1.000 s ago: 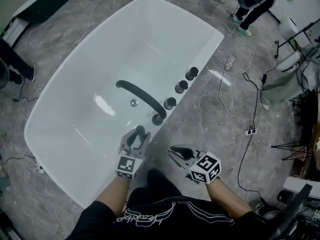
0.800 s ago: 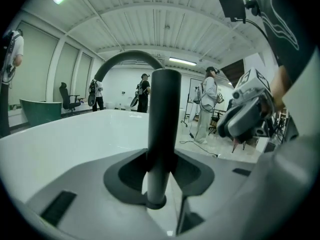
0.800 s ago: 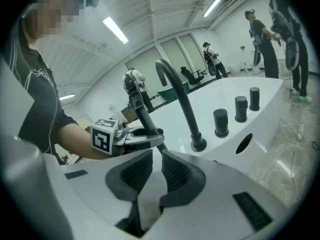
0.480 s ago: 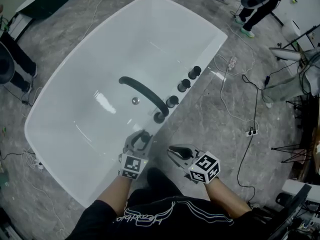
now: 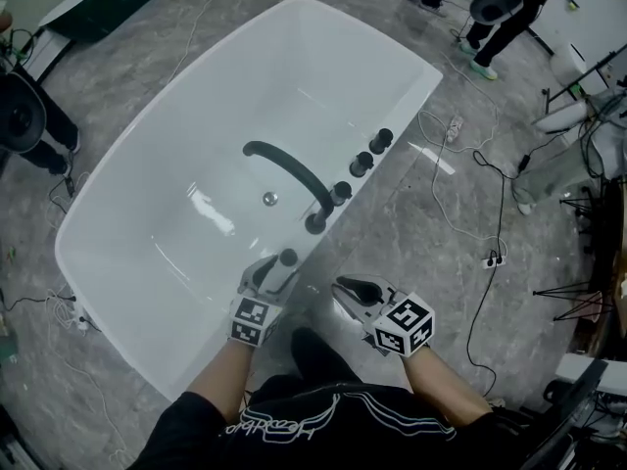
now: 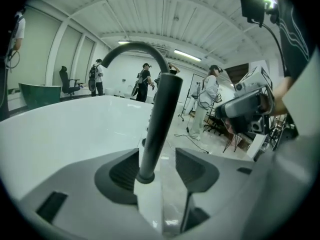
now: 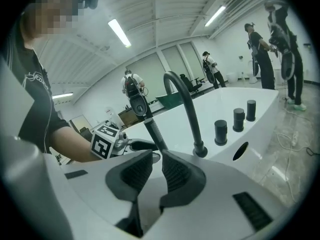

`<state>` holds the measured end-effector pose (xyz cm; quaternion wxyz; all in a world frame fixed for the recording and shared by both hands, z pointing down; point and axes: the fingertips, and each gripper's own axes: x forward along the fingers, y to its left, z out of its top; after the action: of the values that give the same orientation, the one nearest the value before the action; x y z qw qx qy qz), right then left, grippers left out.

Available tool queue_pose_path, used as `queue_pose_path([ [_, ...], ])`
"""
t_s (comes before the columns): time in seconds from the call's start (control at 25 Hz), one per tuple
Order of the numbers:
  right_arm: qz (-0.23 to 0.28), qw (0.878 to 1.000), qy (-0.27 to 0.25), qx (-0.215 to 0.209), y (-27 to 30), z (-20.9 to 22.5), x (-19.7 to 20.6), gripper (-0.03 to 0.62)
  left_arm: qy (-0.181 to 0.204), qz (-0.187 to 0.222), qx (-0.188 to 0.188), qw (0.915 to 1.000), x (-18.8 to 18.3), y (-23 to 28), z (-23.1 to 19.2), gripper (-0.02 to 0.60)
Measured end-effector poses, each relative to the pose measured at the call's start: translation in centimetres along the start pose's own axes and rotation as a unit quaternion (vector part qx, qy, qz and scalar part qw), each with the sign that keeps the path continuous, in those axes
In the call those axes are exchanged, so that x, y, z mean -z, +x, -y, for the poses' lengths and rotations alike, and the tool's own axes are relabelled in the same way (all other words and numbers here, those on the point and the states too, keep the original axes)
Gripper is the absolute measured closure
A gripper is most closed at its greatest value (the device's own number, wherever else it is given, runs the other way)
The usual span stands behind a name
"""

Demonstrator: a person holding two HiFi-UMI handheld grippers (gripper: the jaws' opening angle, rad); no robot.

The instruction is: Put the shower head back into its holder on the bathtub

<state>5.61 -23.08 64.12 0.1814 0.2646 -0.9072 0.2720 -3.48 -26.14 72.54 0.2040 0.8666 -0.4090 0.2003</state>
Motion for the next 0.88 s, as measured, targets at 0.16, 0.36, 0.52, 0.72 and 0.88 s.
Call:
queue_pose_path([
  [0.16,0.023,0.999,-0.029,-0.011,-1.3,-3.2,-2.2,0.531,-0.041,0.016,-0.003,0.999,-0.5,-4.9,0.4,0.371],
  [0.36,0.04,0.997,-0.059,-0.035,-5.7,-11.5,-4.4,0.537,-0.078,0.031,0.069,0.9941,-4.0,-14.3,7.1,0.378],
  [0.52,0.069,0.993,-0.087,-0.048,-9.0,-18.3,-5.9,0.548,-0.068,0.072,0.117,0.9882,-8.8,-22.4,11.9,0.508],
  [0.72,0.111,0.988,-0.081,-0.073,-13.1,-26.6,-6.1,0.557,-0.004,0.1,0.145,0.9844,-11.5,-31.6,18.5,0.571],
  [0.88,0.112,0.984,-0.097,-0.097,-15.5,-32.6,-5.4,0.56,0.014,0.112,0.152,0.982,-12.4,-37.3,22.5,0.575],
])
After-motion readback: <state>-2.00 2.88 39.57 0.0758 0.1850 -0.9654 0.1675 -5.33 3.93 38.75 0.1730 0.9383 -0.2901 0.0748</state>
